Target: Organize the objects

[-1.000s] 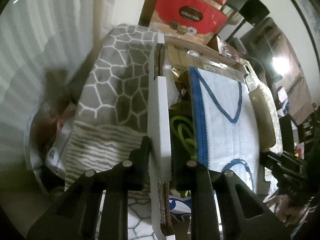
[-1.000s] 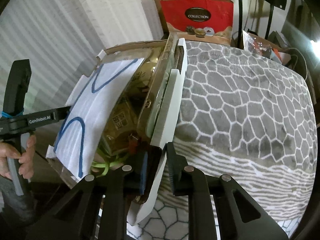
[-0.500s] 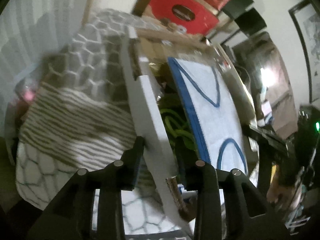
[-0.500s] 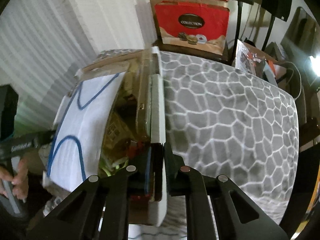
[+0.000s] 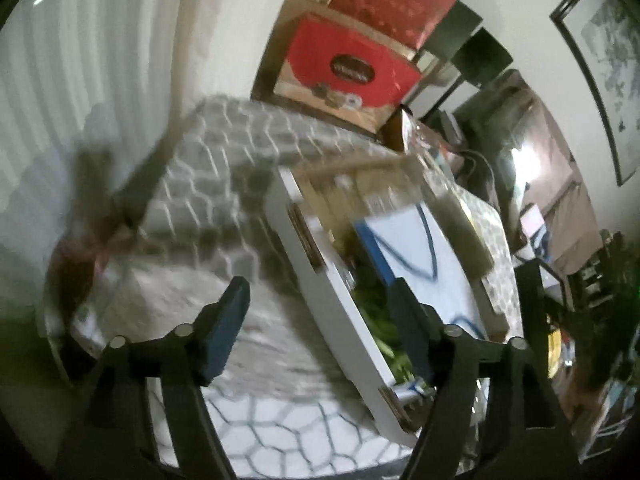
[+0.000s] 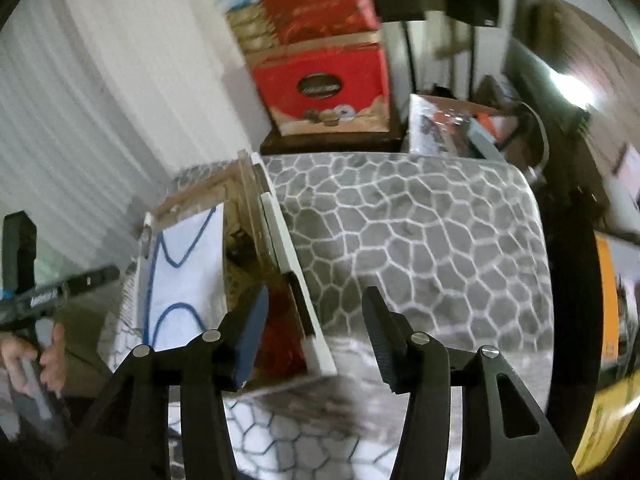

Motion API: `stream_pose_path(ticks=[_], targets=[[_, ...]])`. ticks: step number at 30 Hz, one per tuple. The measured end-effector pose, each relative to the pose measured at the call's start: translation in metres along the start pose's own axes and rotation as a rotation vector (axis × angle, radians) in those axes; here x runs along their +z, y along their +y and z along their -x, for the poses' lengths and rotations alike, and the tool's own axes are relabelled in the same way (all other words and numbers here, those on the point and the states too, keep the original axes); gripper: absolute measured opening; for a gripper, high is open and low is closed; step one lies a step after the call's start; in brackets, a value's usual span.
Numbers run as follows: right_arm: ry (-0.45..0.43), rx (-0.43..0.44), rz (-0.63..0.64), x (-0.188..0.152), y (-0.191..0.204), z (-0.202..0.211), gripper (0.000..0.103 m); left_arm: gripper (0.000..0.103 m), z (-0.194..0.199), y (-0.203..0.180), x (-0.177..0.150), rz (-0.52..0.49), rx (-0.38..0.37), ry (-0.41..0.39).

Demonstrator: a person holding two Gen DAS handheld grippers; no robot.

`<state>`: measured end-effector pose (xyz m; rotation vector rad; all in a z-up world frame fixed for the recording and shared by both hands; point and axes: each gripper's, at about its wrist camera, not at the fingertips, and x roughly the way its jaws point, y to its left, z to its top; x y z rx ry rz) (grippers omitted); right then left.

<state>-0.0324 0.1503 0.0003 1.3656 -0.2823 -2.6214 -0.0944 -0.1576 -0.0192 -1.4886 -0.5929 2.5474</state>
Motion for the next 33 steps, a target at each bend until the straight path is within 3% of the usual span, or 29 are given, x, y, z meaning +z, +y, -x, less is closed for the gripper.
stream_pose_path(ticks=[6,14,19,26,33], targets=[[0.039,0.130,-0.116,-0.036,0.003,0.006,0.051,0.073,-0.023,0.001,0.050,-0.079,0.026,-0.031],[0.096,0.326,-0.306,-0.062,0.003,-0.019,0.051,0.073,-0.067,-0.007,0.073,-0.172,0.002,0.006],[0.107,0.381,-0.370,-0.068,0.005,-0.027,0.051,0.073,-0.079,-0.015,0.077,-0.223,0.001,0.011],[0.134,0.476,-0.463,-0.079,0.007,-0.043,0.049,0.073,-0.097,-0.016,0.073,-0.213,-0.067,0.091],[0.129,0.431,-0.446,-0.071,0.004,-0.041,0.043,0.070,-0.093,-0.011,0.068,-0.173,-0.115,0.099]])
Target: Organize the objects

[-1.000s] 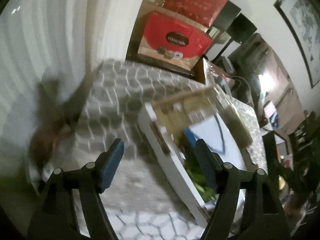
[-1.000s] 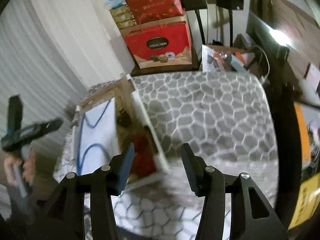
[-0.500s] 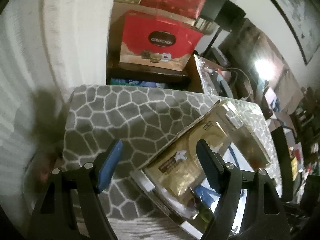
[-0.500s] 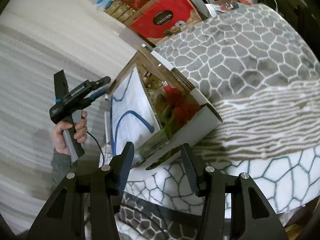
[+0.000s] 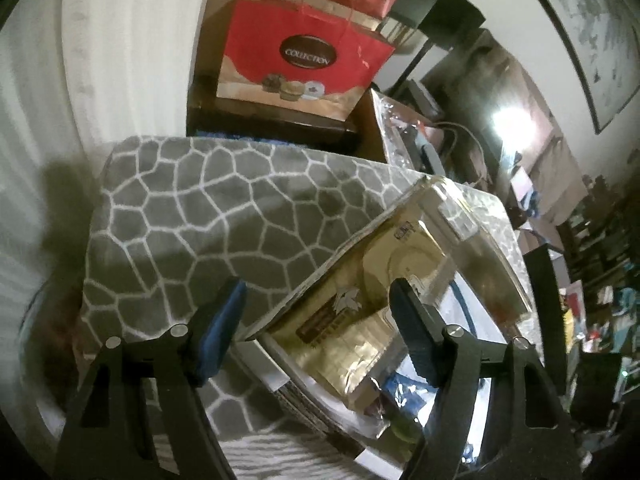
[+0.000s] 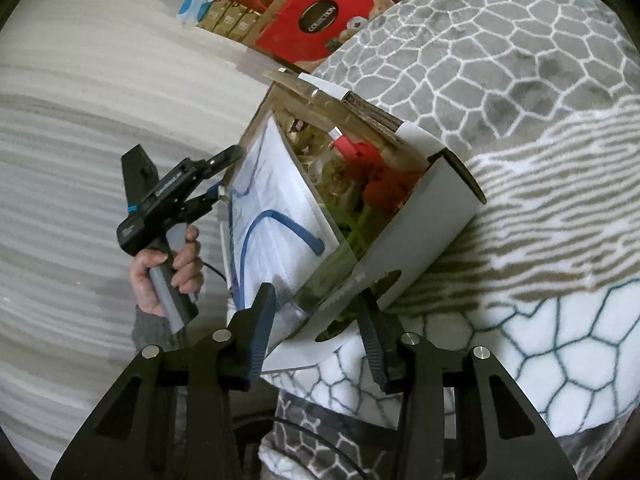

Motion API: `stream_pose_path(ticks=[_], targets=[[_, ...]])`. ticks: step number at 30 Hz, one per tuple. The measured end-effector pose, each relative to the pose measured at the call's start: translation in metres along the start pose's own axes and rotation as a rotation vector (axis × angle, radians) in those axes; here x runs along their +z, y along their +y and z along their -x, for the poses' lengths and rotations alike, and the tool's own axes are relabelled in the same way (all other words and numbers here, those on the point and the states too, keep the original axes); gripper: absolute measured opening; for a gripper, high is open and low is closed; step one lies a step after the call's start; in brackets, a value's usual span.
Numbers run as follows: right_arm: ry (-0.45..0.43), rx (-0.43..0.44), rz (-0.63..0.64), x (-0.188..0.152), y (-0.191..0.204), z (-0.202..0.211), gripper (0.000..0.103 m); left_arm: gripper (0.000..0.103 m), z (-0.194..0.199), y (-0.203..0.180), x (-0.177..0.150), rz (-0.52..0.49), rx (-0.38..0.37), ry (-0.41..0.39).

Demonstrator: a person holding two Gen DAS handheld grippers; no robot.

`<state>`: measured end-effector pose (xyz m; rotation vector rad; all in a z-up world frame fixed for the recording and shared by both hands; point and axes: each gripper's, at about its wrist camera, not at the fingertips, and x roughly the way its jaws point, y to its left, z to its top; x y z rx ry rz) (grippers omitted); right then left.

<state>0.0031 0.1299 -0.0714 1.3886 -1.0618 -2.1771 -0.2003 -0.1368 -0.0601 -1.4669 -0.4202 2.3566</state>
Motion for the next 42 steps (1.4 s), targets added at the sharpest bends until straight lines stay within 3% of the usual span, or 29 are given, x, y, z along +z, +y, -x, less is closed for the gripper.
stream_pose_path(ticks=[9,23,30,36,42], targets=[[-0.051,-0.127,0.073,0.061,-0.008,0.013,0.043,0.067,0.014,-0.010,-0.034,0.107,-0.095,-0.011],[-0.036,-0.198,0.161,0.147,-0.025,0.005,0.043,0.067,0.033,-0.044,-0.091,0.219,-0.159,-0.045],[-0.037,-0.219,0.177,0.144,-0.043,-0.001,0.043,0.067,0.028,-0.051,-0.102,0.211,-0.149,-0.030],[-0.059,-0.257,0.203,0.132,-0.031,0.000,0.058,0.066,0.028,-0.049,-0.102,0.223,-0.147,-0.023],[-0.090,-0.287,0.215,0.120,-0.022,0.014,0.061,0.066,0.041,-0.041,-0.096,0.219,-0.132,-0.054]])
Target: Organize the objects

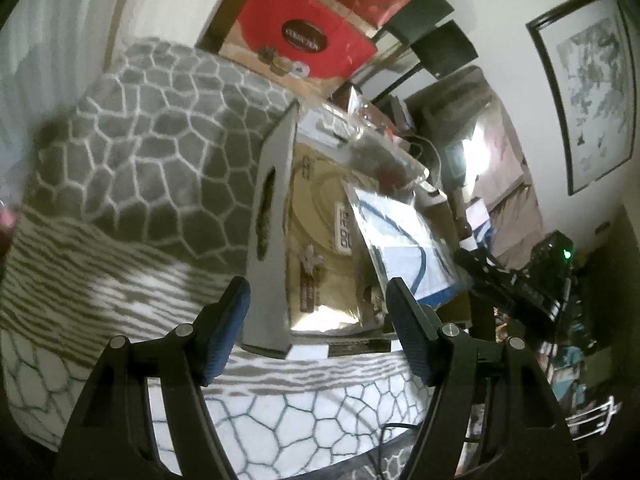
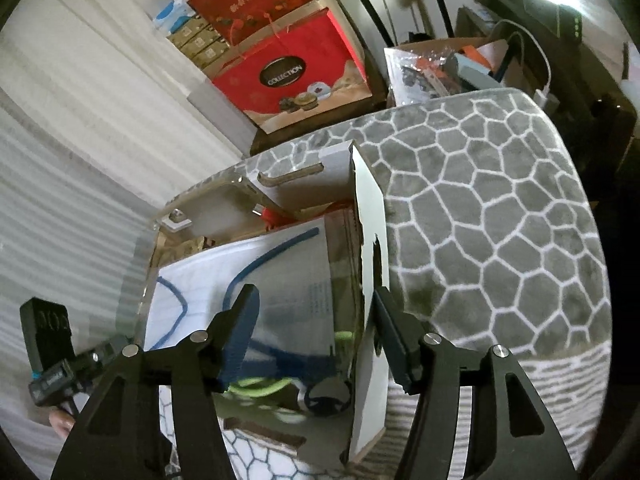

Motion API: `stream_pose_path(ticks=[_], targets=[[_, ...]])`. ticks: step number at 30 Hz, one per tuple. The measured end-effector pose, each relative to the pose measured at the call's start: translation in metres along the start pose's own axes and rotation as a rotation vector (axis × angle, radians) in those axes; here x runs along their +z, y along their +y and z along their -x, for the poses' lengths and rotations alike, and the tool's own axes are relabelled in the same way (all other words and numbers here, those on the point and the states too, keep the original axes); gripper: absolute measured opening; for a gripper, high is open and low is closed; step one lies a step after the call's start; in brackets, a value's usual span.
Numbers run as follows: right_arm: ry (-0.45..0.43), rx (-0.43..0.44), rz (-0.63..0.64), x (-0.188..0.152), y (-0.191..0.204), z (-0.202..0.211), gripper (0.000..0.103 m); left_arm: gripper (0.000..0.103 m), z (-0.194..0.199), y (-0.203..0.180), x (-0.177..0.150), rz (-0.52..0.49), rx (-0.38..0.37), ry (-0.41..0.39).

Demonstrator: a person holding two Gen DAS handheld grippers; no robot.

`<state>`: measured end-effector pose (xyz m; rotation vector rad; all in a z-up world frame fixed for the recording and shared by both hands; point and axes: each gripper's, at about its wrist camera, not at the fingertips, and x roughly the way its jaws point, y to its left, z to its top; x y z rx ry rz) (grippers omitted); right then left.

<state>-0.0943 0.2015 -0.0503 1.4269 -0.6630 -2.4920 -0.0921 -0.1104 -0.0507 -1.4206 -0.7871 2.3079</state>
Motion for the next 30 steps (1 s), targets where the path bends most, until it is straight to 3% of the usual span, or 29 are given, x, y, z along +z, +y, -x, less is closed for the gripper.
stream_pose_path(ticks=[10,18,25,30], targets=[[-0.096,-0.033,0.081,-0.019,0.025,0.047,0.061,0.069,0.012,-0.016,-0.001,-0.131,0.136,-0.037],[-0.180,-0.178,0.159,-0.058,0.052,0.069,0.063,0.076,0.028,-0.042,-0.024,-0.278,0.273,-0.128],[-0.219,-0.266,0.210,-0.088,0.068,0.068,0.074,0.090,0.035,-0.055,-0.045,-0.308,0.301,-0.168],[-0.242,-0.287,0.209,-0.102,0.075,0.066,0.084,0.091,0.035,-0.059,-0.055,-0.313,0.329,-0.178]])
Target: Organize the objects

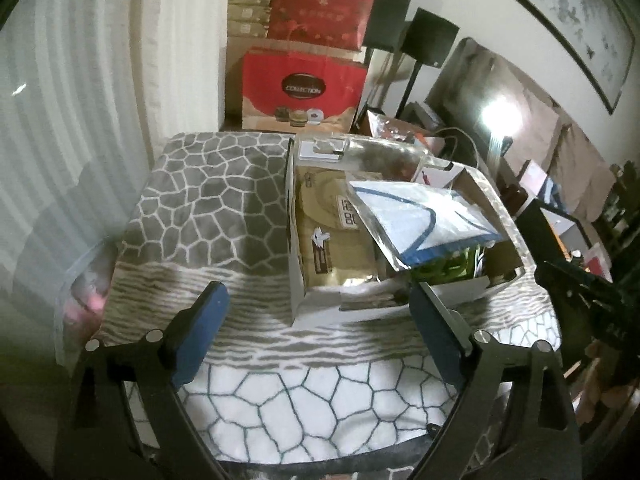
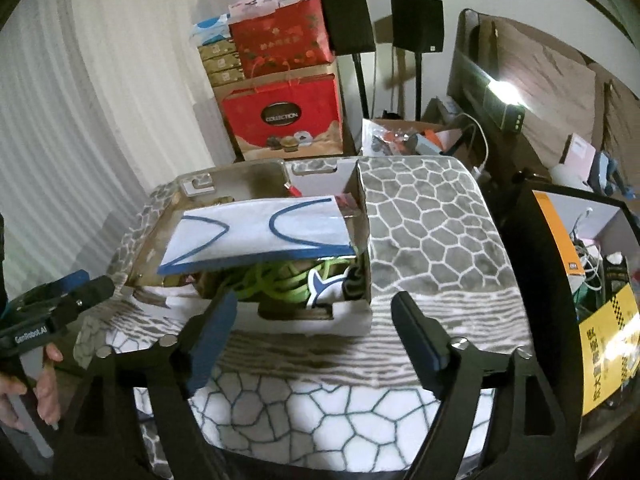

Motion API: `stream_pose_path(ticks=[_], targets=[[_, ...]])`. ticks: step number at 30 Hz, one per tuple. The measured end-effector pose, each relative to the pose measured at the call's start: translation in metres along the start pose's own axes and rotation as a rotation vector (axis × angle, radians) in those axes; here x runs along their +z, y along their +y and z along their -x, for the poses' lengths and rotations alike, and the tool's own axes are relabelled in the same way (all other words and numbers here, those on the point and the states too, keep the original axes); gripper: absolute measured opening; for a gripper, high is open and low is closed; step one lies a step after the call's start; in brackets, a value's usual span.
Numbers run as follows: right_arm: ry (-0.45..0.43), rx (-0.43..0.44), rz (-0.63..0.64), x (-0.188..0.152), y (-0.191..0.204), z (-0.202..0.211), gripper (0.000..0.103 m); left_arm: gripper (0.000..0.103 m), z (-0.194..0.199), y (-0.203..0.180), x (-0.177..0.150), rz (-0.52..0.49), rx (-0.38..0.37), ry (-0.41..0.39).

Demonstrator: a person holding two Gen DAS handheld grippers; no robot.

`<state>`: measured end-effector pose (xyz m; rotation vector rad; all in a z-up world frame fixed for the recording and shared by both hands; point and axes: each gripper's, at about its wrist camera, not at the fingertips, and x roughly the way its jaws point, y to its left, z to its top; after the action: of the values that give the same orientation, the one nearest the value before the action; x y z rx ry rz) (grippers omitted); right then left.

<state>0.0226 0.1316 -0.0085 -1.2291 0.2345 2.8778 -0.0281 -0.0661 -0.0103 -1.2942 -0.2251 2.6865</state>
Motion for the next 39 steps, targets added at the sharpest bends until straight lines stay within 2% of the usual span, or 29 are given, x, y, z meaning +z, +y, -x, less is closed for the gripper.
stream_pose_path(ticks=[2,3,8,17,21,26,39], targets=[[-0.006,-0.016,0.006,-0.005,0.005,0.001,0.087,0.096,0.001,-0.002,-0.003,-0.004,0.007,-0.002],[-0.009,-0.024,0.010,-0.006,0.006,0.002,0.087,0.103,0.003,-0.002,-0.004,-0.006,0.012,-0.005],[-0.018,-0.042,0.013,-0.014,0.011,0.004,0.102,0.103,0.008,-0.004,-0.009,-0.011,0.031,-0.030],[-0.021,-0.079,0.019,-0.025,0.016,0.009,0.102,0.103,0.015,-0.002,-0.016,-0.001,0.048,-0.043],[-0.026,-0.087,0.018,-0.030,0.017,0.012,0.102,0.103,0.012,-0.001,-0.018,0.003,0.065,-0.014],[-0.035,-0.103,0.029,-0.032,0.020,0.015,0.102,0.103,0.012,-0.001,-0.022,0.003,0.090,-0.014],[-0.043,-0.108,0.019,-0.033,0.022,0.018,0.102,0.103,0.012,0.000,-0.023,0.007,0.094,-0.021]])
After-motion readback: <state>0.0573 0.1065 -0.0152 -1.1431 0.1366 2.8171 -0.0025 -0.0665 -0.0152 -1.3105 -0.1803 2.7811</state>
